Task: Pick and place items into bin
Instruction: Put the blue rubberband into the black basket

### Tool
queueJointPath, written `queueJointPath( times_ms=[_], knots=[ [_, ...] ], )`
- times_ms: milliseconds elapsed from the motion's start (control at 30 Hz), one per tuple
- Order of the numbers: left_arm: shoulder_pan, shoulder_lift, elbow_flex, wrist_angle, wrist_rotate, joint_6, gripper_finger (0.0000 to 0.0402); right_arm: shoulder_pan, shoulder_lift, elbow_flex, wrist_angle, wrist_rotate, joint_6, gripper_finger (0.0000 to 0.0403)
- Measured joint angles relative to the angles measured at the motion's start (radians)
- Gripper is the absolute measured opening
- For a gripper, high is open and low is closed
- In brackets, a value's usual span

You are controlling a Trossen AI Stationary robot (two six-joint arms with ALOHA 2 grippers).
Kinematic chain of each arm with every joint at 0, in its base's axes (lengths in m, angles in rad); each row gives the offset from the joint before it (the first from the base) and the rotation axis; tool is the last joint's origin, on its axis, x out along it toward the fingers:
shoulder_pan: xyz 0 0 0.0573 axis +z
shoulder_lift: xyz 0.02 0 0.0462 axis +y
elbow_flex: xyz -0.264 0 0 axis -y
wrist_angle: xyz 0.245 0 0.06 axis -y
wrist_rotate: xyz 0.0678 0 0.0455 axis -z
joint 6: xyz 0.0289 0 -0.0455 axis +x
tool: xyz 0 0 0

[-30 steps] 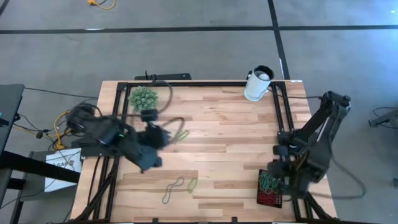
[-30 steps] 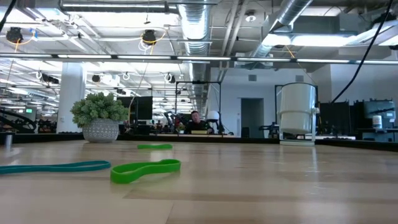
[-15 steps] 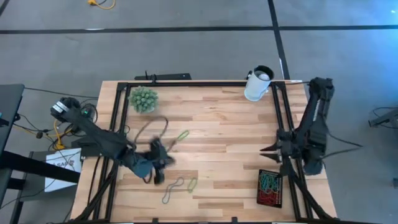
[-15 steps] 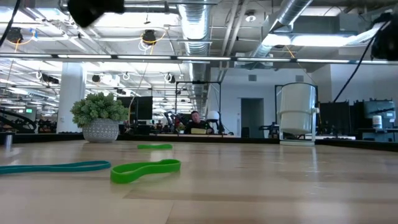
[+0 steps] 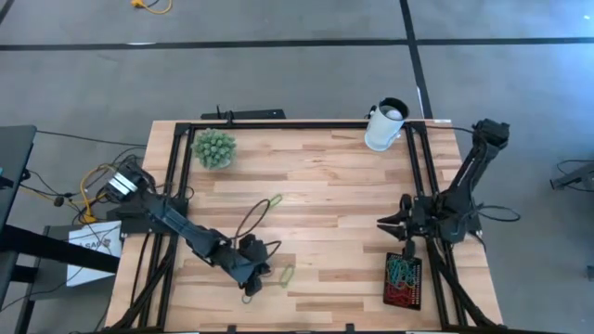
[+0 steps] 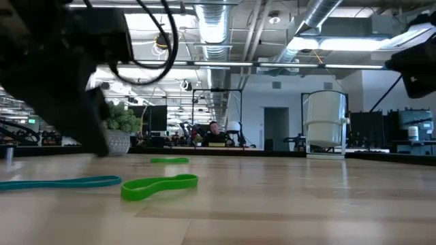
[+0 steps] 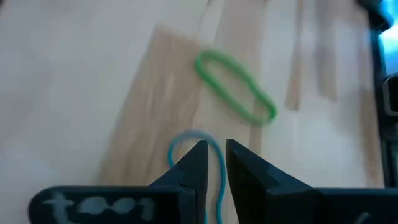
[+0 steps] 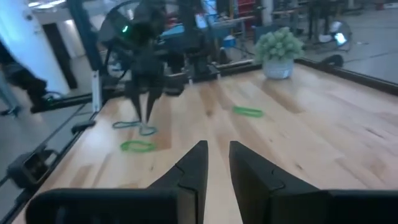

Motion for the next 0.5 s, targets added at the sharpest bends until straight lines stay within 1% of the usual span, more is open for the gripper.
queueJointPath(
  times_ms=[67,133,300,500],
  knots=[
    [0.000,0.024,0.000,0.000,0.032,-0.049,0.0045,-0.023,0.009,-0.001,-0.011,0.000,0.034,0.0060],
    [-0.001,0.034,0.000,-0.009,0.034,-0.070,0.0045,-0.044,0.027,-0.003,-0.032,0.000,0.067,0.0060],
    [-0.002,0.034,0.002,-0.055,-0.032,-0.073,0.0045,-0.094,0.061,-0.003,-0.019,0.000,0.078,0.0060],
    [-0.002,0.034,0.002,-0.117,-0.052,-0.109,0.0045,-0.165,0.065,-0.003,0.006,0.001,0.083,0.0060]
  ],
)
